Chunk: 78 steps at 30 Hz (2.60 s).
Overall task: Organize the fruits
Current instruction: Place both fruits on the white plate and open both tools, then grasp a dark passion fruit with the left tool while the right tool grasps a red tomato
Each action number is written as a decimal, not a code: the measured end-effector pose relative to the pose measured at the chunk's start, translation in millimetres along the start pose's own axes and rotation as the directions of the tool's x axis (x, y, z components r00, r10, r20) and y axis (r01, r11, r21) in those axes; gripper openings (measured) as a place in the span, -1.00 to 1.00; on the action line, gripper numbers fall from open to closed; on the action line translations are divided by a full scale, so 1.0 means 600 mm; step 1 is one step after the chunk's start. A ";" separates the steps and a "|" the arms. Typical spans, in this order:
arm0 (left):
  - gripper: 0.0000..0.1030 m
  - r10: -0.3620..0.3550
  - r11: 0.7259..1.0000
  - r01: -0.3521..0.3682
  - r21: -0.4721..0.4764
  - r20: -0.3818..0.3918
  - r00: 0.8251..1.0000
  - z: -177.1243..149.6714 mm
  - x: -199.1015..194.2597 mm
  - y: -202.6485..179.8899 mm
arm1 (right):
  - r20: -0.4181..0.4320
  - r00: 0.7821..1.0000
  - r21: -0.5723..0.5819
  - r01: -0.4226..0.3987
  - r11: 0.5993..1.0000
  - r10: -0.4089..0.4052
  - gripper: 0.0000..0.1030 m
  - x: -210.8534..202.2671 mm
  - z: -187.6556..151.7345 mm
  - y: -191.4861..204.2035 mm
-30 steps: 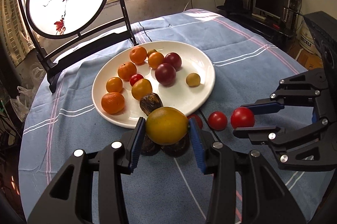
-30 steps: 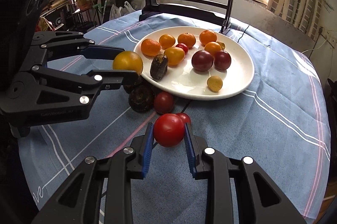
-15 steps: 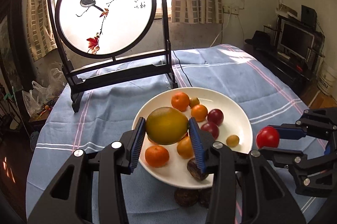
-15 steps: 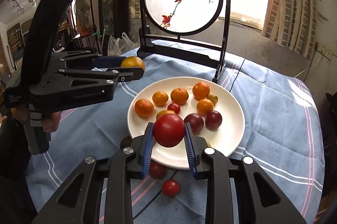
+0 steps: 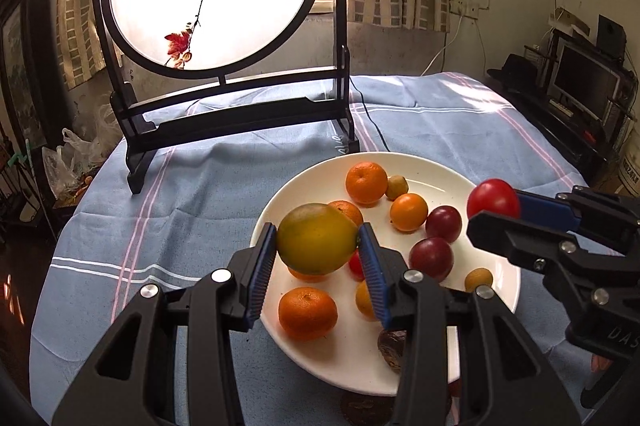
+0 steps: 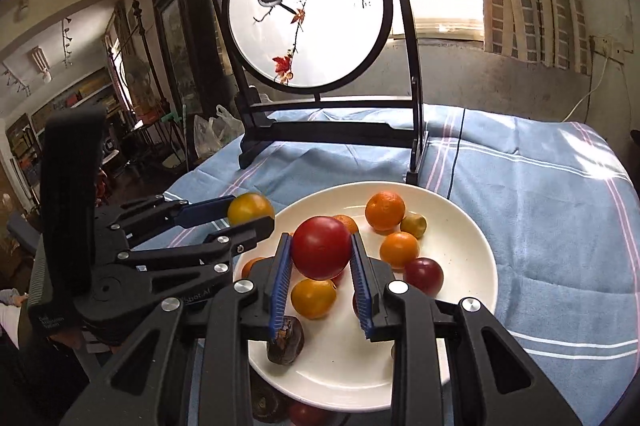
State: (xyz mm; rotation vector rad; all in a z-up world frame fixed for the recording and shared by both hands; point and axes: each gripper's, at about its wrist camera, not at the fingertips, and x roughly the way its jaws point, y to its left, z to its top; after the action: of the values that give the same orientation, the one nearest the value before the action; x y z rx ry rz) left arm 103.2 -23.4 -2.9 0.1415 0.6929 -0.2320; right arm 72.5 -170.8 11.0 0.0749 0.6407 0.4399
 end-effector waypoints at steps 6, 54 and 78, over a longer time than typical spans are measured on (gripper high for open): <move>-0.20 0.013 1.000 -0.013 0.026 -0.018 1.000 -0.008 0.013 -0.011 | -0.018 1.000 0.022 0.014 1.000 -0.013 -0.44 0.016 -0.005 -0.014; 0.29 0.048 0.999 -0.048 0.002 0.033 0.998 -0.004 -0.013 -0.004 | 0.066 0.995 0.059 0.073 0.996 -0.077 0.29 -0.012 -0.006 -0.014; 0.47 -0.063 0.948 0.107 0.301 -0.152 0.986 -0.195 -0.056 0.020 | -0.293 0.945 -0.232 0.075 0.970 -0.143 -0.50 -0.021 -0.192 0.021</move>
State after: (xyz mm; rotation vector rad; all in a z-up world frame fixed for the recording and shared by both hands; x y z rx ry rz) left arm 9.1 17.6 -69.6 0.4307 0.8008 -0.4164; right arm -9.4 -172.2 -71.8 -0.2431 0.8951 0.4152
